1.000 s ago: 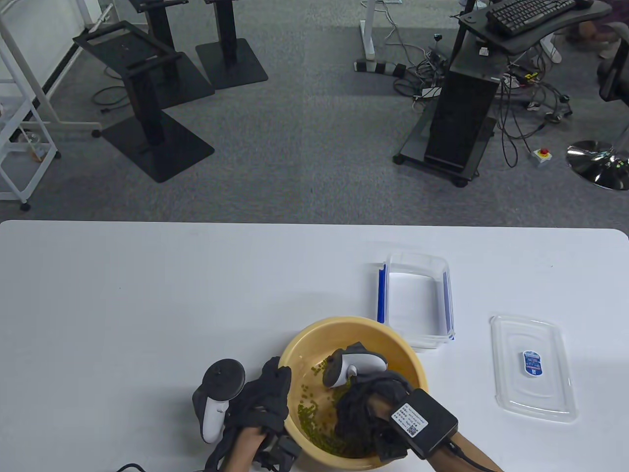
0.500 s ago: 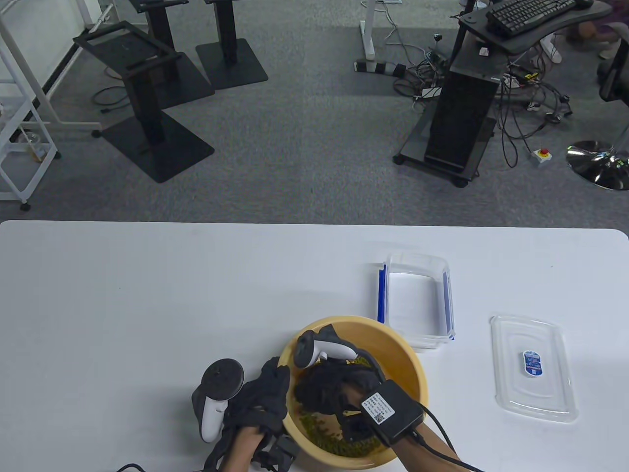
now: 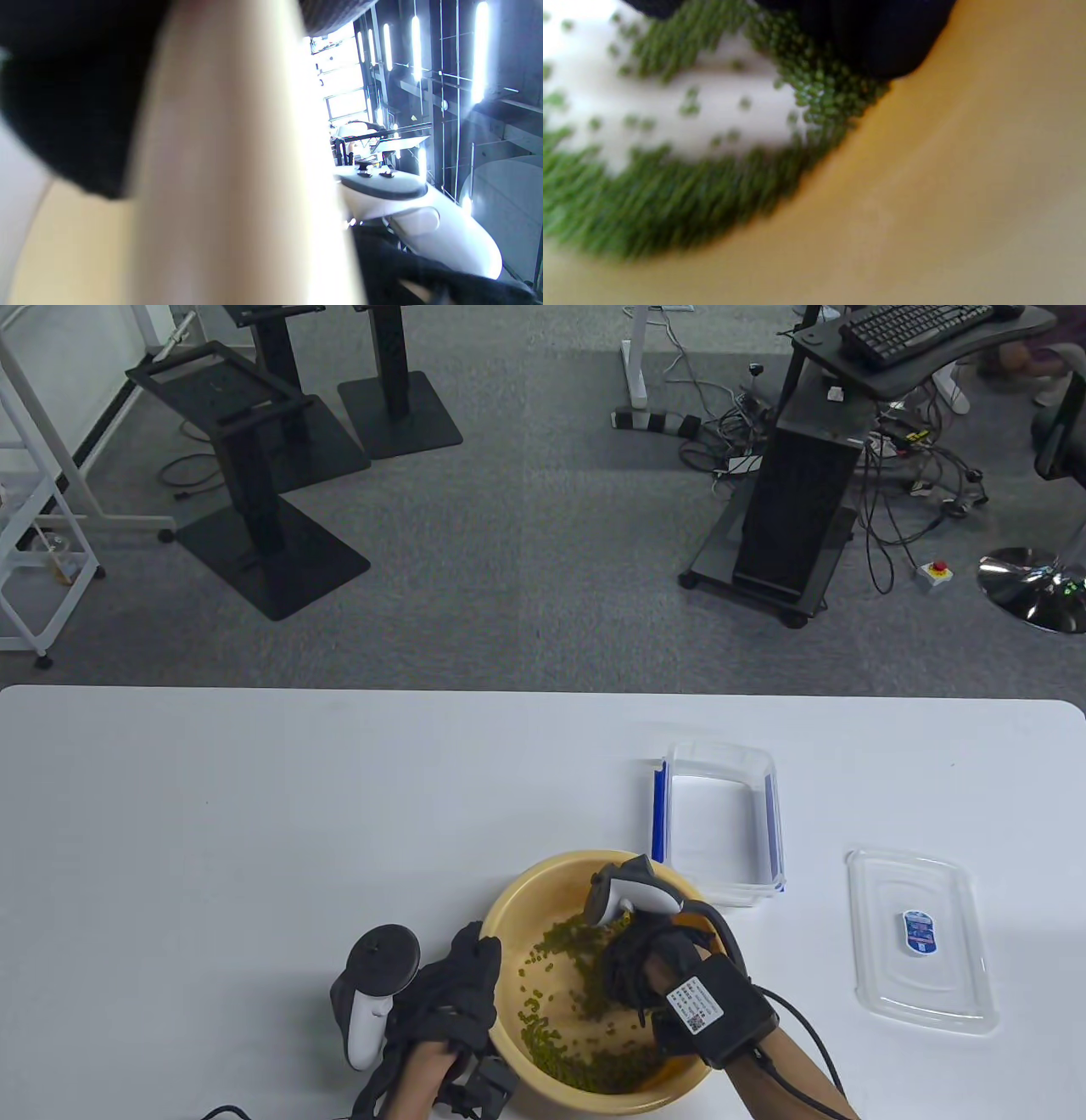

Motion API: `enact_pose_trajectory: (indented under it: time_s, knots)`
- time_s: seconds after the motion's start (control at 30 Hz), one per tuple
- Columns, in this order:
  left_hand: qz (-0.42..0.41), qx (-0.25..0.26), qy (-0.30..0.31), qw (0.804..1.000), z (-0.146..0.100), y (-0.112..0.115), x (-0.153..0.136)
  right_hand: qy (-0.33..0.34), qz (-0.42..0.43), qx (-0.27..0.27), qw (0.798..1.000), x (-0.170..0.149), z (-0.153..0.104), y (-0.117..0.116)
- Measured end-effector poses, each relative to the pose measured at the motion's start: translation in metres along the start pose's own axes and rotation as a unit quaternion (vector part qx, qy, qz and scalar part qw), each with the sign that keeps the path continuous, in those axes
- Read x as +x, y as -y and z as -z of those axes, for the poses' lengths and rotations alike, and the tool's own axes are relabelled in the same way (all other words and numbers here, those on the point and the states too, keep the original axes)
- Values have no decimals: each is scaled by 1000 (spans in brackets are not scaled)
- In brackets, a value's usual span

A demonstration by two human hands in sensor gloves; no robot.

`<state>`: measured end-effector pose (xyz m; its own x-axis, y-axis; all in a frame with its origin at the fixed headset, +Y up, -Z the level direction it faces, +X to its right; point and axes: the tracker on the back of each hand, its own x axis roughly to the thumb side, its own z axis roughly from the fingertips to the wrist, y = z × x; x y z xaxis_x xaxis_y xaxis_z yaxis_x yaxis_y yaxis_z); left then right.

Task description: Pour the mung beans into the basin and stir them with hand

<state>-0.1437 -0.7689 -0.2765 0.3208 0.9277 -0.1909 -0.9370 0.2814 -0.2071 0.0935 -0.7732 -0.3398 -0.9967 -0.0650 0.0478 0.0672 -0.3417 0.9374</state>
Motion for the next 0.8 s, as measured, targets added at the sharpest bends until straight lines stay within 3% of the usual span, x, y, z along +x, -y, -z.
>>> enact_pose_trajectory:
  time_s: [0.03,0.27,0.43,0.6,0.7,0.8]
  knots:
    - [-1,1,0,1000,0,0,0,14,3,34,999,5,-2,-7]
    - [-2,-3,1,1000,0,0,0,104,-19,99,989,50,-14,-33]
    - [-2,-6,0,1000,0,0,0,139,28,117,983,68,-11,-21]
    - [-5,-8,-1,1000,0,0,0,145,29,15,989,72,-6,6]
    - [-3,-8,0,1000,0,0,0,111,47,-63,991,63,1,21]
    - [-3,-10,-2,1000,0,0,0,79,76,-81,991,49,6,30]
